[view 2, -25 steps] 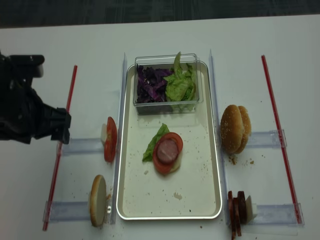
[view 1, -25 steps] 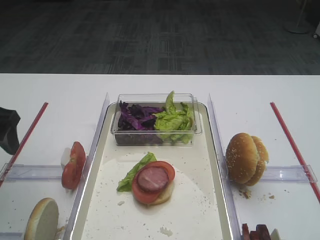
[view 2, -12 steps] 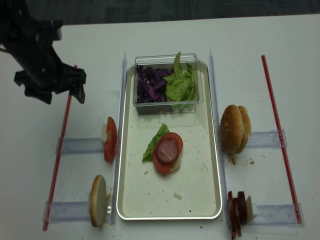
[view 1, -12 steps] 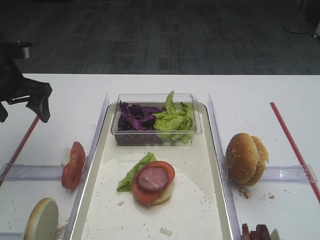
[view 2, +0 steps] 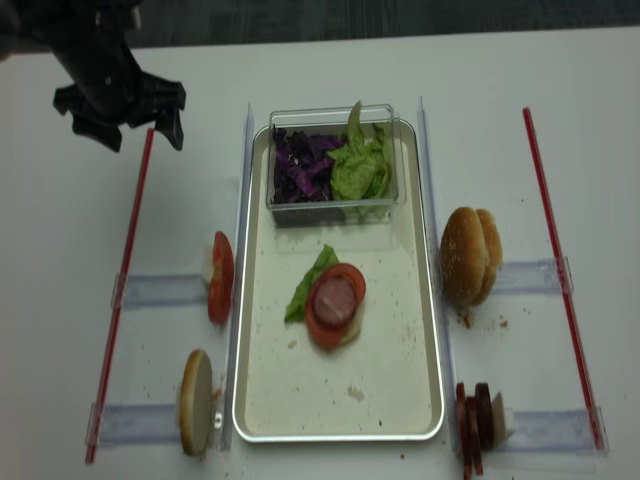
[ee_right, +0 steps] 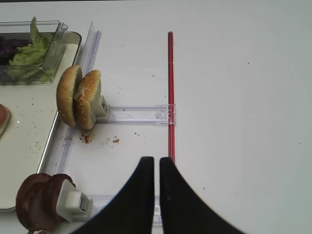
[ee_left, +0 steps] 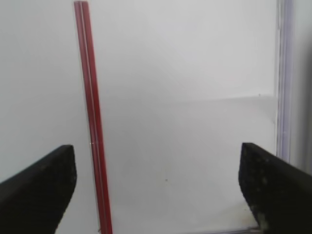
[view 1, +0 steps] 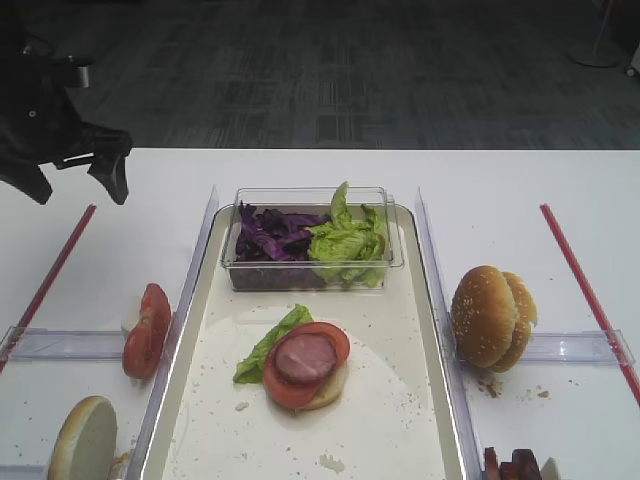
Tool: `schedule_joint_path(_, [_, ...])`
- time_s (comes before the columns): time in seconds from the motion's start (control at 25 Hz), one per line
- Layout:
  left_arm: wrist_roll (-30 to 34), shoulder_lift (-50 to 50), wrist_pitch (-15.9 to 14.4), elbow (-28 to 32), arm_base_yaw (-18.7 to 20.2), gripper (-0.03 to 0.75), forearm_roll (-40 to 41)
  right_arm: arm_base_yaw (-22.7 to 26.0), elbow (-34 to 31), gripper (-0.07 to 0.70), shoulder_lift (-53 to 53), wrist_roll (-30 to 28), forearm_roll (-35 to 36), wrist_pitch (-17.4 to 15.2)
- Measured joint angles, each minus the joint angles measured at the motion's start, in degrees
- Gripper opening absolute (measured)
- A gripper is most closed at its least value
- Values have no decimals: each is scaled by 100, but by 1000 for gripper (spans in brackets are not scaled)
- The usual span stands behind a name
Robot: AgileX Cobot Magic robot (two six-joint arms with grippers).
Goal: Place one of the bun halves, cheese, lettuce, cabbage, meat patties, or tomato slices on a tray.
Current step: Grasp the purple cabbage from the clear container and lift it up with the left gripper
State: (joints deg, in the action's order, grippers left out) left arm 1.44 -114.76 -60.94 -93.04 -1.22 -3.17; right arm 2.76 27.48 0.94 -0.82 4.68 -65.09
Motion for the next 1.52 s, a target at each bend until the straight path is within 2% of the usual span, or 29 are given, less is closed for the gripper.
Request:
schedule_joint_path(0.2, [40,-108,-40,-199,242,618,0,0,0,68,0,0,0,0])
schedule_joint_path(0.28, [80,-108,-40,-199,452,618,0,0,0,68,0,0,0,0])
schedule_joint_path(0.44, [117,-108,9,-199,1005,618,0,0,0,68,0,0,0,0])
schedule_joint_path(0.76, [153,-108,330,-199,2226,618,0,0,0,68,0,0,0,0])
schedule_joint_path(0.88, [153,-108,445,-199,2555,618,0,0,0,68,0,0,0,0])
schedule_joint_path(1.04, [153,-108,545,-199,2807,618,13,0,0,68,0,0,0,0])
schedule_joint_path(1.52, [22,-108,581,-199,2844,618,317,0,0,68,0,0,0,0])
